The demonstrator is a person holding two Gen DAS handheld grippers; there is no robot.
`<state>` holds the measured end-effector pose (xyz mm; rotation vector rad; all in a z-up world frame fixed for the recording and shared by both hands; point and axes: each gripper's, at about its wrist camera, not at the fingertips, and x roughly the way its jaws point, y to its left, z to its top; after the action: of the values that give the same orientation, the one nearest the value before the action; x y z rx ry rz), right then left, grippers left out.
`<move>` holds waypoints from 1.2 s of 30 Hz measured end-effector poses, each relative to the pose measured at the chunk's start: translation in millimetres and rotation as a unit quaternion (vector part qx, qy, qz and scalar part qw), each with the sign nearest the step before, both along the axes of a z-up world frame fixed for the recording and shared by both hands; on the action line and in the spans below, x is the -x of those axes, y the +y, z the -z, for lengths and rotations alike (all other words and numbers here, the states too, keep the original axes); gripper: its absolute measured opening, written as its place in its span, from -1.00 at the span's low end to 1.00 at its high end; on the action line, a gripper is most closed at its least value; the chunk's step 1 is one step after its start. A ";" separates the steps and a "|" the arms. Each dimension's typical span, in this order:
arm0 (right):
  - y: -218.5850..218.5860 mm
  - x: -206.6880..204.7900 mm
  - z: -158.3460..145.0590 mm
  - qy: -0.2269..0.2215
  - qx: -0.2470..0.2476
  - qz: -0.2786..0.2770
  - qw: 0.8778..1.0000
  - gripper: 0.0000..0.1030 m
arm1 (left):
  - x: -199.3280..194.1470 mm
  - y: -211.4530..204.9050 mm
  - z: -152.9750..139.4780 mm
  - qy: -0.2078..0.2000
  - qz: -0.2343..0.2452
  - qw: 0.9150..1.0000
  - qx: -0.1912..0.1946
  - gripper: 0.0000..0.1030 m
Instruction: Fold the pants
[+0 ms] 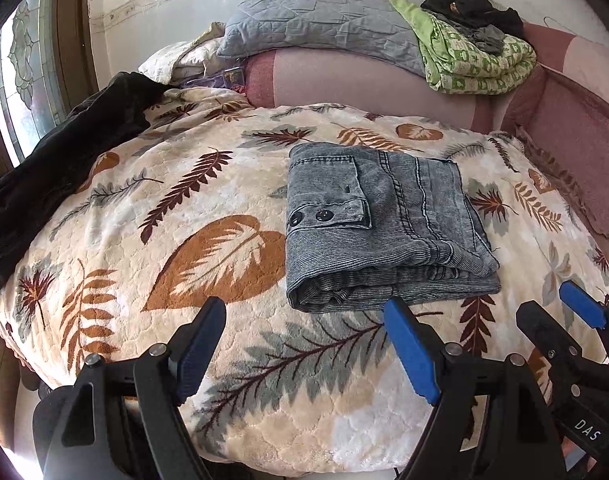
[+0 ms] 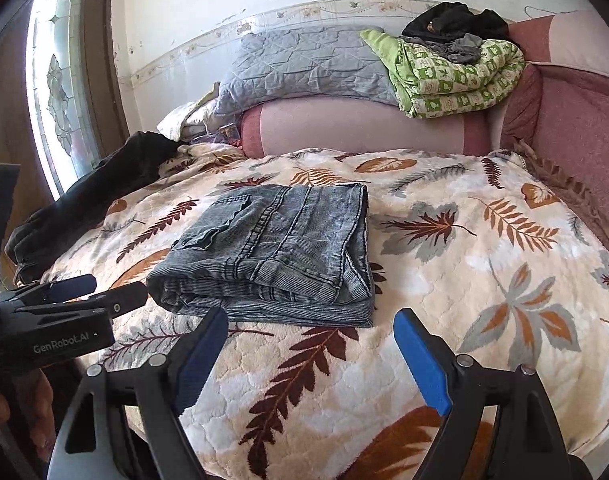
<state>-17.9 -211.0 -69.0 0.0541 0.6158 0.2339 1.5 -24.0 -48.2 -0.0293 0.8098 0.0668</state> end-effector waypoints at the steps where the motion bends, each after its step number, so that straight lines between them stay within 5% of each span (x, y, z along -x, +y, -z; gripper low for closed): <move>1: 0.4 -0.3 0.5 0.001 0.001 -0.001 1.000 0.69 | 0.2 0.3 -0.2 -0.001 0.000 1.000 0.000 0.59; 35: -1.5 4.8 -3.2 -0.013 0.010 0.000 1.000 0.70 | -1.4 -4.5 -13.6 -0.004 0.017 1.000 0.022 0.59; 36: -2.0 4.4 -3.3 -0.013 0.010 0.001 1.000 0.70 | -1.9 -4.1 -14.9 -0.007 0.020 0.999 0.028 0.75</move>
<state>-22.3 -213.0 -65.7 0.0324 0.5926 0.2264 3.4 -28.1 -33.3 -0.0661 0.7982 0.0063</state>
